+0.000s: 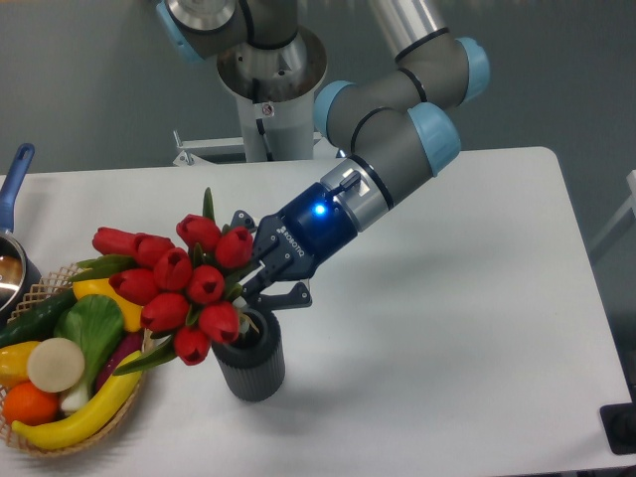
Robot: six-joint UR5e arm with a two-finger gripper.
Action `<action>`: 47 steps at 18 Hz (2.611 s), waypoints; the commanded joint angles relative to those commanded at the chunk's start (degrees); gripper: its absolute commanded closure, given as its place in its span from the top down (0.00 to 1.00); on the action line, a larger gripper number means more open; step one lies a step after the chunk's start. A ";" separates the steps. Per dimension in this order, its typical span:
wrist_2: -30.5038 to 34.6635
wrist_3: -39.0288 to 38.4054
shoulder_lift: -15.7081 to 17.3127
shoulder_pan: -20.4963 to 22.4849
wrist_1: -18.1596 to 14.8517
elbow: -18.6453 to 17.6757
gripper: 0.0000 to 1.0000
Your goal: Insert the flowers into the vase
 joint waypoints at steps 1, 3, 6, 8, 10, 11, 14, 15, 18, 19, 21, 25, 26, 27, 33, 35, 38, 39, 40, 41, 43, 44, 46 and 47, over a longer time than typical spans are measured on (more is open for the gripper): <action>0.00 1.23 -0.17 -0.09 0.00 -0.70 0.06; 0.00 3.08 -0.96 -0.09 -0.09 -1.50 0.08; 0.00 5.63 -2.46 -0.09 0.00 -2.20 0.15; 0.00 8.00 -3.77 -0.09 -0.09 -2.64 0.20; 0.00 9.50 -4.66 0.00 -0.09 -3.08 0.23; 0.00 10.20 -5.09 0.09 0.00 -3.26 0.23; 0.00 10.82 -5.54 0.35 -0.09 -3.78 0.32; 0.00 11.17 -5.63 0.44 -0.09 -4.05 0.36; 0.00 12.14 -6.15 0.70 -0.09 -4.67 0.47; 0.00 12.41 -6.50 1.05 -0.09 -4.67 0.49; 0.00 12.41 -6.33 1.49 -0.09 -5.02 0.50; 0.00 12.15 -5.80 2.37 -0.09 -5.46 0.61; 0.00 12.06 -5.63 2.46 -0.09 -5.55 0.66; 0.00 11.97 -5.63 2.90 -0.09 -5.63 0.75; 0.09 11.00 -1.68 3.95 -0.18 -7.21 1.00; 0.26 11.09 0.86 6.31 -0.26 -8.96 1.00; 1.49 11.27 6.22 8.96 -0.26 -12.13 1.00; 5.67 11.18 9.28 10.71 -0.35 -12.57 1.00; 10.32 11.09 10.79 12.20 -0.44 -12.66 1.00; 14.98 10.92 11.85 12.91 -0.44 -12.40 1.00; 22.72 11.00 12.83 14.32 -0.35 -11.96 1.00; 26.33 11.09 12.83 15.02 -0.35 -11.70 1.00; 31.88 11.44 12.05 16.69 -0.35 -9.86 1.00; 34.08 11.01 11.61 16.96 -0.53 -8.29 1.00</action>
